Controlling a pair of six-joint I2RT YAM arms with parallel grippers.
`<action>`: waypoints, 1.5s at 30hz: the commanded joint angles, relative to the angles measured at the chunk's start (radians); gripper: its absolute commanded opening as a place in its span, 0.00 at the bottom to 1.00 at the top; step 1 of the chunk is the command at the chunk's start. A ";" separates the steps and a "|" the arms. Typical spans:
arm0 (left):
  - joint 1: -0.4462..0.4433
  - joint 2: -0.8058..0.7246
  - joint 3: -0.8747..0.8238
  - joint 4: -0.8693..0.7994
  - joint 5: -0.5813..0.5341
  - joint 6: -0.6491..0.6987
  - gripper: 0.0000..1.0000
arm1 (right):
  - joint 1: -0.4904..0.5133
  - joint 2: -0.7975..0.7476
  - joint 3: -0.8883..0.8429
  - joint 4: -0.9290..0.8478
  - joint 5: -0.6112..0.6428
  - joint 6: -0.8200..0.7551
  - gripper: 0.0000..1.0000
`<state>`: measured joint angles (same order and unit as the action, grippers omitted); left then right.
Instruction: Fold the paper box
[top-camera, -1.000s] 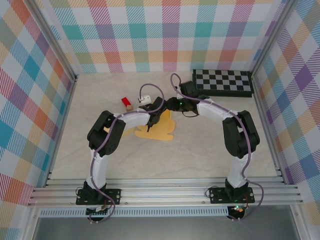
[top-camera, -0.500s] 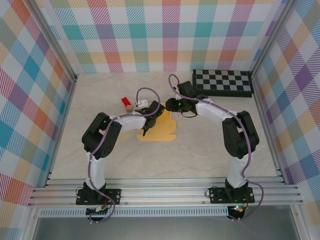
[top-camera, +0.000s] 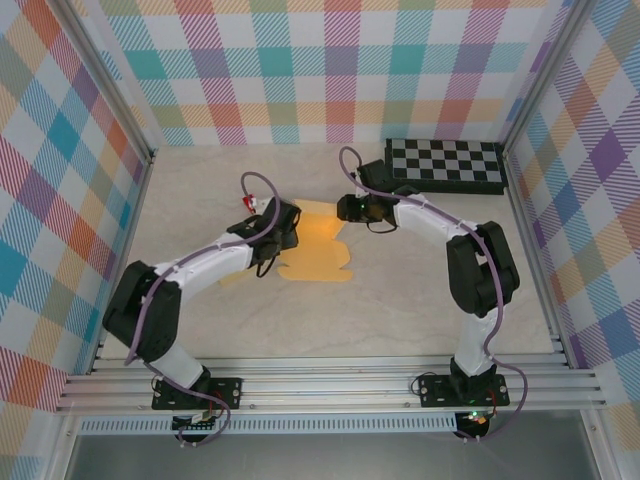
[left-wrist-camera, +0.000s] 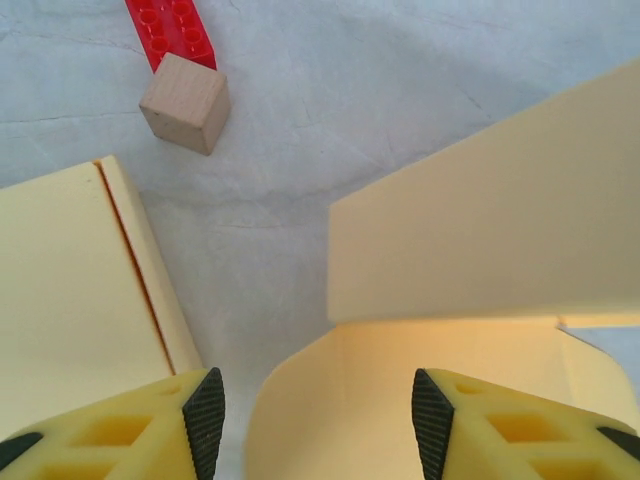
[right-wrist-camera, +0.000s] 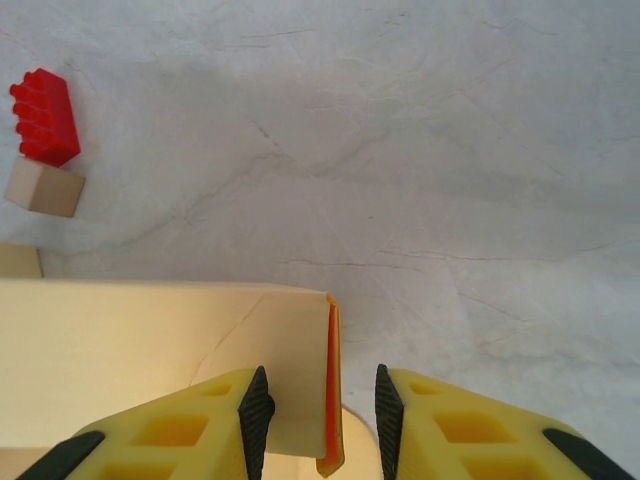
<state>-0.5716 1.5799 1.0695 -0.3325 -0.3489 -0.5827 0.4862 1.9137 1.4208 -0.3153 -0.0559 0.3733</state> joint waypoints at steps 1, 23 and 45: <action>0.025 -0.046 -0.021 -0.043 0.122 0.017 0.55 | 0.000 0.029 -0.017 -0.137 0.028 -0.033 0.36; 0.128 -0.322 -0.041 -0.159 0.224 0.005 0.56 | 0.002 -0.175 -0.072 -0.102 -0.113 -0.309 0.44; 0.122 -0.395 -0.144 -0.185 0.205 0.023 0.59 | 0.050 -0.079 -0.302 0.046 -0.138 -0.154 0.50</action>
<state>-0.4553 1.1618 0.9012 -0.5175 -0.1253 -0.5816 0.5411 1.7935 1.1309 -0.3355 -0.1696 0.1600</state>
